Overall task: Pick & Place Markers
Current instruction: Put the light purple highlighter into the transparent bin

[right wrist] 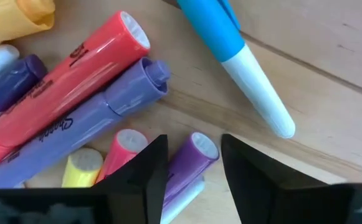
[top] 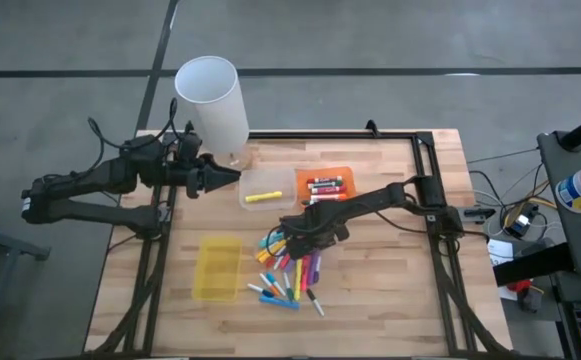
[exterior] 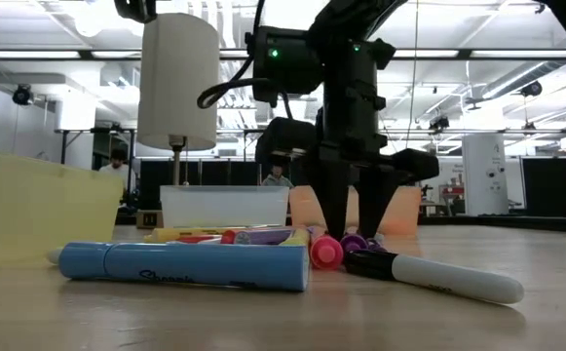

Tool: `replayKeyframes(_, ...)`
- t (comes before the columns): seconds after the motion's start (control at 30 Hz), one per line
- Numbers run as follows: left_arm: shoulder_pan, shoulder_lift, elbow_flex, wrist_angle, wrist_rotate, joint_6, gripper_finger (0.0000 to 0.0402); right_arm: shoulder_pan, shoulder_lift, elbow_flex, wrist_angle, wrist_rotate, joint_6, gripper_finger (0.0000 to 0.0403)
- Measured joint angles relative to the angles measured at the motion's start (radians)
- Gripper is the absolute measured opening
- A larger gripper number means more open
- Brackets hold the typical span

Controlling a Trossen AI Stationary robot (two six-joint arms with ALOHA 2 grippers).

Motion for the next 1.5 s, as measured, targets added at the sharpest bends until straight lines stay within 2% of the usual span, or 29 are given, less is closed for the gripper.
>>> replayKeyframes(0.37, 0.000, 0.005, 0.000, -0.002, 0.000, 0.005, 0.0139, 0.000, -0.005, -0.005, -0.001, 0.030, -0.087, 0.0079)
replayKeyframes(0.5, 0.000, 0.009, -0.001, -0.004, 0.000, 0.006, 0.0139, 0.000, -0.006, -0.005, 0.014, 0.036, -0.129, 0.0070)
replayKeyframes(0.63, 0.000, 0.017, -0.001, -0.012, 0.000, 0.006, 0.0139, 0.000, -0.006, -0.005, 0.020, 0.040, -0.135, 0.0079)
replayKeyframes(0.97, 0.001, 0.027, -0.002, -0.014, 0.012, 0.000, 0.0139, 0.012, -0.006, -0.004, 0.011, 0.025, -0.086, 0.0137)
replayKeyframes(1.17, 0.001, 0.027, -0.002, -0.015, 0.013, -0.007, 0.0139, 0.041, -0.007, -0.004, -0.002, -0.001, -0.050, 0.0160)
replayKeyframes(1.33, 0.001, 0.027, -0.002, -0.015, 0.013, -0.008, 0.0139, 0.064, -0.007, -0.005, -0.004, -0.014, -0.022, 0.0162)
replayKeyframes(1.5, 0.001, 0.038, -0.002, -0.015, 0.013, -0.006, 0.0139, 0.060, -0.004, -0.006, -0.004, -0.022, -0.043, 0.0136)
